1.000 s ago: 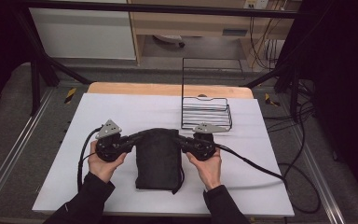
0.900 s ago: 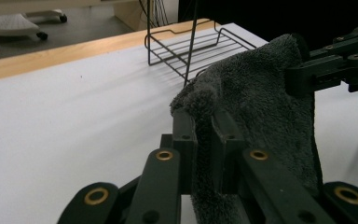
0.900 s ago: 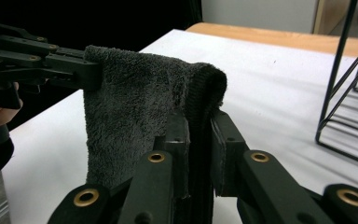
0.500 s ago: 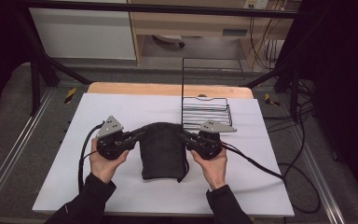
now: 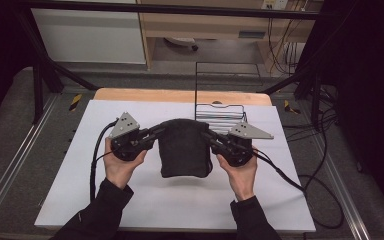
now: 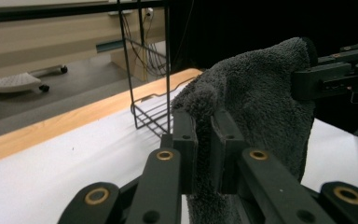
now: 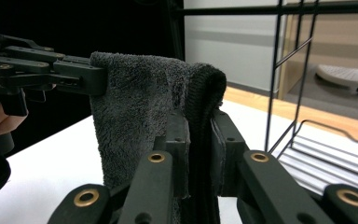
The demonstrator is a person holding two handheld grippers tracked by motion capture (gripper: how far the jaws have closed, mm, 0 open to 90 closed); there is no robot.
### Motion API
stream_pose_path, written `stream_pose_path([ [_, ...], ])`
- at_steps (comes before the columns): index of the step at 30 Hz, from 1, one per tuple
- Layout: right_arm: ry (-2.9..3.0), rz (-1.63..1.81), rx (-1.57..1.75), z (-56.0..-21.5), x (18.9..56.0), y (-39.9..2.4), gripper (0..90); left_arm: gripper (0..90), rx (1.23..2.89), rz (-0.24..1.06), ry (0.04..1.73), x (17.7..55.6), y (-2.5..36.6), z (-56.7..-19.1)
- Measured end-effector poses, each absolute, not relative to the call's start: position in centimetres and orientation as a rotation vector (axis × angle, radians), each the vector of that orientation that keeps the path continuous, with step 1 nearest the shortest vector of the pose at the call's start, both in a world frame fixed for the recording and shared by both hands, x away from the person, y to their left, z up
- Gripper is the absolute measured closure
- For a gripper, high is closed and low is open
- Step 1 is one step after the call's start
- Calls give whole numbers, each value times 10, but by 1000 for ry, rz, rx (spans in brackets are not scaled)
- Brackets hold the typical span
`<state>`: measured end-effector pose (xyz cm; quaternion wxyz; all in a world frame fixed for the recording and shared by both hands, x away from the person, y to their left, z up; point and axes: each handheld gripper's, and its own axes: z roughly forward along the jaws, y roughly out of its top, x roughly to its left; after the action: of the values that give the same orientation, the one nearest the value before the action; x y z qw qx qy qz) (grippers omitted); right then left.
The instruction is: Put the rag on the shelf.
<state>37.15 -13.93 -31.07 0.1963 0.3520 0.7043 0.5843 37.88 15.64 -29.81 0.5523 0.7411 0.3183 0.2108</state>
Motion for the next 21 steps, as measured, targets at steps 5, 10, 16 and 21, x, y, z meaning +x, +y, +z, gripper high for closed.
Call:
stream_pose_path([
  [5,1936,1632,979,-300,370,-147,798,818,1732,505,733,382,148,-290],
  [10,1899,1622,963,-289,369,-154,798,819,1707,512,715,387,139,-280],
  [16,1863,1616,960,-280,369,-163,798,819,1679,509,699,393,126,-271],
  [21,1825,1613,958,-273,370,-172,798,820,1665,513,680,399,114,-263],
])
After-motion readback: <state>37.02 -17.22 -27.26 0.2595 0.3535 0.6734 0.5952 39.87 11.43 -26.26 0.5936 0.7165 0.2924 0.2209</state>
